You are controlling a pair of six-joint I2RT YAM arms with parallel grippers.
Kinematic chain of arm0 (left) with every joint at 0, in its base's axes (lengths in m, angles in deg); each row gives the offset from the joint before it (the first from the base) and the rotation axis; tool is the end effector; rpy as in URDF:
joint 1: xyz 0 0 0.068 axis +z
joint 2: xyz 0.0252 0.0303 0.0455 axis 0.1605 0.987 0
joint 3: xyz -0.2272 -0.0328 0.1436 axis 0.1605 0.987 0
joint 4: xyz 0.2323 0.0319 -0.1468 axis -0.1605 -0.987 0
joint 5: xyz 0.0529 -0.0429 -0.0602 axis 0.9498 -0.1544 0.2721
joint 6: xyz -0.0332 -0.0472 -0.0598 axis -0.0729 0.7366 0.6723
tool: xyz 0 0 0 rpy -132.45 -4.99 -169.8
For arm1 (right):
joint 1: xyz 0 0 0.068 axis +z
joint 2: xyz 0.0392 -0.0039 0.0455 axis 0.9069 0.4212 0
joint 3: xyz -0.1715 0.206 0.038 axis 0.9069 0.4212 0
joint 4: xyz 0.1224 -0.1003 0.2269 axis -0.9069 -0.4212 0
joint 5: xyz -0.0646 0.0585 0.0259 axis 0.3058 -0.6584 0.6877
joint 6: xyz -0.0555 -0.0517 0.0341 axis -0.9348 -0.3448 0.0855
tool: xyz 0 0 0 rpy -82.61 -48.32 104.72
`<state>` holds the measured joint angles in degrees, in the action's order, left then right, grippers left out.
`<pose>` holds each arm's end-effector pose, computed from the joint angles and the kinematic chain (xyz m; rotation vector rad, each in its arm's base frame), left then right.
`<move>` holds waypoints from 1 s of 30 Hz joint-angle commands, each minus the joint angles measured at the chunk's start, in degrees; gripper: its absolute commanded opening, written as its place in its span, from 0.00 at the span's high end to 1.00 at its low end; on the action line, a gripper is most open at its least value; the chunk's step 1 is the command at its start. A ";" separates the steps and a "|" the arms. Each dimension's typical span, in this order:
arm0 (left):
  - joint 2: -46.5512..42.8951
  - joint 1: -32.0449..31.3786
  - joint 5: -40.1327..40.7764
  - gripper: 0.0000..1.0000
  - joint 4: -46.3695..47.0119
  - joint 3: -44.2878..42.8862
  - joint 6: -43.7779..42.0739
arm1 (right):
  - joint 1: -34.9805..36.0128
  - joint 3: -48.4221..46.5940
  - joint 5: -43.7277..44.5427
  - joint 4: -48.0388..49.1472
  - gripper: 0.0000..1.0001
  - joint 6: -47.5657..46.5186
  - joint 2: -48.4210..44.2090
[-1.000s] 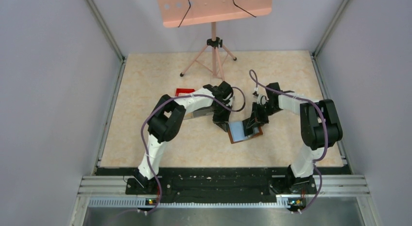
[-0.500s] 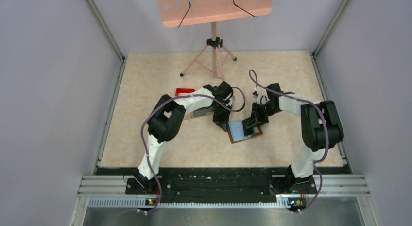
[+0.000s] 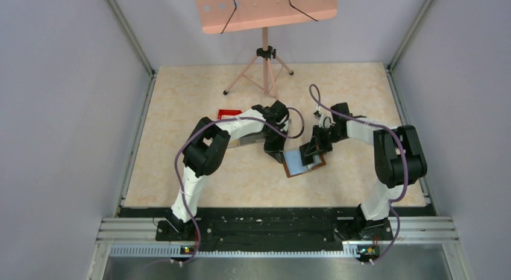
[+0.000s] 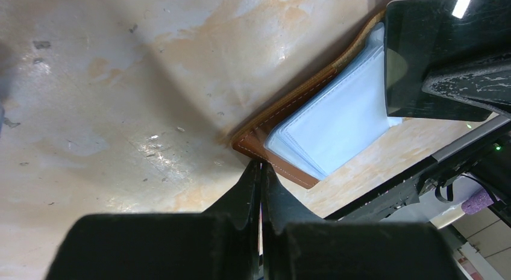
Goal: Put the credit cards into the card holder
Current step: Insert the credit card into the card holder.
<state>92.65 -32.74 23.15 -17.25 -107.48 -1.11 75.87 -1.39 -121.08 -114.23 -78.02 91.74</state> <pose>0.3237 -0.3286 0.1039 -0.4594 -2.9949 0.6981 0.3201 0.1063 0.1031 -0.1818 2.7642 1.0148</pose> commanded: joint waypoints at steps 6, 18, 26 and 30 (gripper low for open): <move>2.44 -0.16 -1.98 1.00 3.47 2.20 0.66 | -1.16 3.95 -5.13 0.77 1.00 0.51 -3.05; 1.92 -0.21 -2.60 1.00 4.54 2.63 1.79 | -1.59 7.03 -10.39 2.71 1.00 2.91 -2.01; 1.08 -0.39 -3.05 1.00 6.15 4.52 3.00 | -2.31 9.44 -13.57 9.67 1.00 5.48 -0.51; 0.87 -0.53 -3.21 1.00 6.63 4.94 3.42 | -2.31 9.44 -13.41 11.91 1.00 6.46 -0.18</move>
<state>91.49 -32.72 22.61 -13.20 -105.12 1.09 73.91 8.03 -133.38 -107.72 -72.62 90.93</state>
